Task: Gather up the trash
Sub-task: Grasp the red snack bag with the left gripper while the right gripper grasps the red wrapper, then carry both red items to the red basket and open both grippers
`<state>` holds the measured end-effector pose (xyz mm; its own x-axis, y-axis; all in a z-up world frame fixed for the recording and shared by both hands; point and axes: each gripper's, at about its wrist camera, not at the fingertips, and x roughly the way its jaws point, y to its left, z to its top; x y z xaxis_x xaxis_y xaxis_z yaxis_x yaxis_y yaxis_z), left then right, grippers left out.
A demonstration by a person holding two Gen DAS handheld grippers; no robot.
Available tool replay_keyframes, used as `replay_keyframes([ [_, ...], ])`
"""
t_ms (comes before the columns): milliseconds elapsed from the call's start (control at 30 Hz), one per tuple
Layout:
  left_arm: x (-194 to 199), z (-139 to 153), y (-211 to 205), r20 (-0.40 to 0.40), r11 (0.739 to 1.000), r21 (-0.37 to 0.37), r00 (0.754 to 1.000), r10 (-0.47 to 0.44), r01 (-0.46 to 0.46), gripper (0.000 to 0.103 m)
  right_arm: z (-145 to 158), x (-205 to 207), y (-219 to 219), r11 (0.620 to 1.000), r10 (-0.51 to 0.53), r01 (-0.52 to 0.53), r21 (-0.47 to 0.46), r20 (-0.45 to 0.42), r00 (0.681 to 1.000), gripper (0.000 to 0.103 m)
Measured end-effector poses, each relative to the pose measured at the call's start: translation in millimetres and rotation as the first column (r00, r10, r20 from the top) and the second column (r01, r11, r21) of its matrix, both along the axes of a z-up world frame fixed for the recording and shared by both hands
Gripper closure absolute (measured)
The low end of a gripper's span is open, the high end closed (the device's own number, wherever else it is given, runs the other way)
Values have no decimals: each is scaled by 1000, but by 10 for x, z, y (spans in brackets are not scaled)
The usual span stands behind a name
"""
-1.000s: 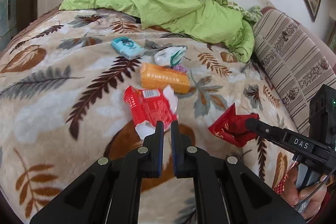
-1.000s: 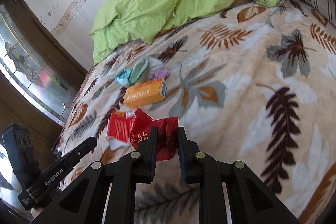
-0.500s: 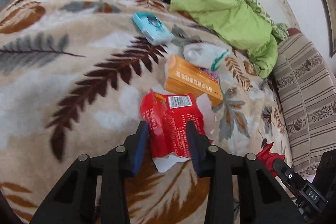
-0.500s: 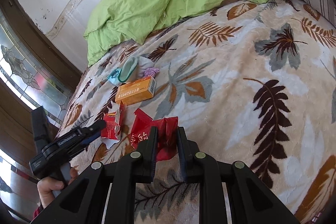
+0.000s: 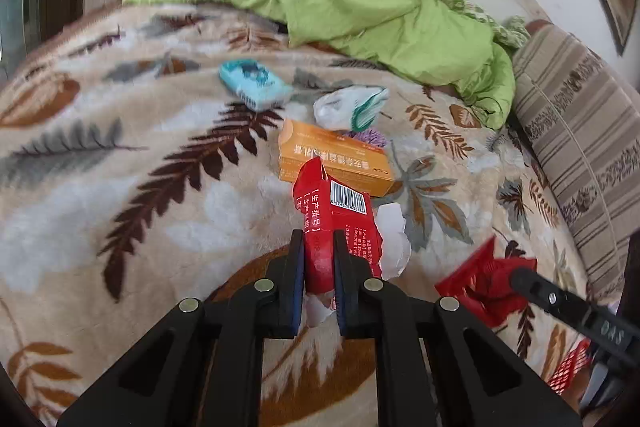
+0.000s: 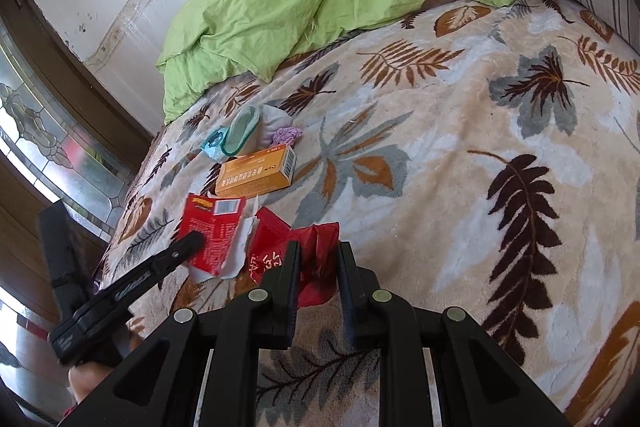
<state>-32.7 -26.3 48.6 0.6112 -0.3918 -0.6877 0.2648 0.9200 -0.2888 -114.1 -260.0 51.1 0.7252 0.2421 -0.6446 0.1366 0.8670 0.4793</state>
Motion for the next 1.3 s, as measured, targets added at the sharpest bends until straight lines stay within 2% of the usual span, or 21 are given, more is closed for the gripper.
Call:
replay_keyframes([
  [233, -396, 196, -33, 136, 996, 86, 989, -50, 38, 91, 69, -21, 107, 999, 4, -3, -45, 29, 1000, 84],
  [367, -463, 239, -59, 171, 992, 116, 983, -62, 43, 91, 95, -35, 143, 998, 1, 1, -70, 40, 999, 84],
  [1300, -567, 395, -153, 213, 990, 122, 972, -100, 75, 91, 220, -149, 65, 996, -32, 37, -78, 67, 997, 84],
])
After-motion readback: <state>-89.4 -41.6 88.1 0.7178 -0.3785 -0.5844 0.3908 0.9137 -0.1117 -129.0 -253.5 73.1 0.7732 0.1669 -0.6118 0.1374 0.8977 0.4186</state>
